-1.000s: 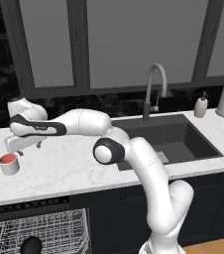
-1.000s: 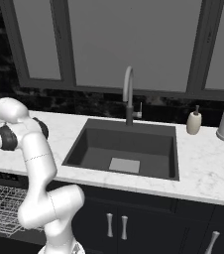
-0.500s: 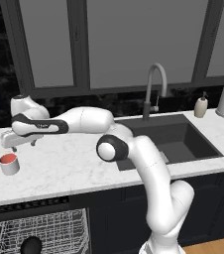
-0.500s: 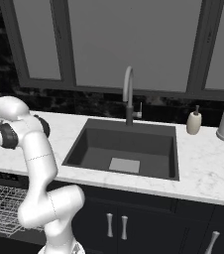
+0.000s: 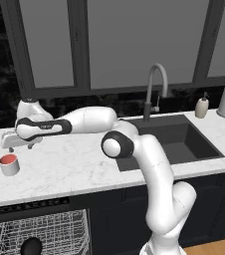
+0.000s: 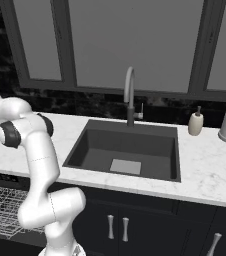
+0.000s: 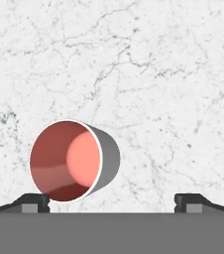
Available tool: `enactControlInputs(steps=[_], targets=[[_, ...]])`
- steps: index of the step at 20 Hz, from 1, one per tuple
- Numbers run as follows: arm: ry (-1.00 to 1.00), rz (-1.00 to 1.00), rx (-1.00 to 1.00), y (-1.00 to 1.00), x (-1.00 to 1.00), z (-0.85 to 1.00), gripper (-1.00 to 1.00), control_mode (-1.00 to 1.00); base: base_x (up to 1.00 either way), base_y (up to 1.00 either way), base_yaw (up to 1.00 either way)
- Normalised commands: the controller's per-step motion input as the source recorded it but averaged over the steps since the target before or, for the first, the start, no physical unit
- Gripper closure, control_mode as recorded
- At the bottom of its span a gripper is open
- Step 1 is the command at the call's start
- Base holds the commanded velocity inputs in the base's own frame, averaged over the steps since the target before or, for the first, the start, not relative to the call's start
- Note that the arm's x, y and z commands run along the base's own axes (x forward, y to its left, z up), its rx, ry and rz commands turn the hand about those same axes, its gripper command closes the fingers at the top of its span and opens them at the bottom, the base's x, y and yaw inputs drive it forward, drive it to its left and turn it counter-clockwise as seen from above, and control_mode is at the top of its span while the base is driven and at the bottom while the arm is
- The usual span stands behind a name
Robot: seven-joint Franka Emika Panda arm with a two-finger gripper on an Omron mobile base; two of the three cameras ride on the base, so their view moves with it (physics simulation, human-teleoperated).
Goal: Pick up the cup and bowl from the counter, place them in the dishwasher, and close the dishwasher door.
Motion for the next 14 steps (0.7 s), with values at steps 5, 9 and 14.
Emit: enactControlInputs(steps=[5,9,14], targets=[[0.03,0.00,0.00,0.06,0.00,0.08,-1.00,-1.00,0.00,0.00,0.00],[0.00,0.00,0.00,0.07,0.00,-0.08,-1.00,-1.00,0.00,0.00,0.00],[0.00,0.00,0.00,0.20,0.02,-0.19,-1.00,-1.00,0.00,0.00,0.00]])
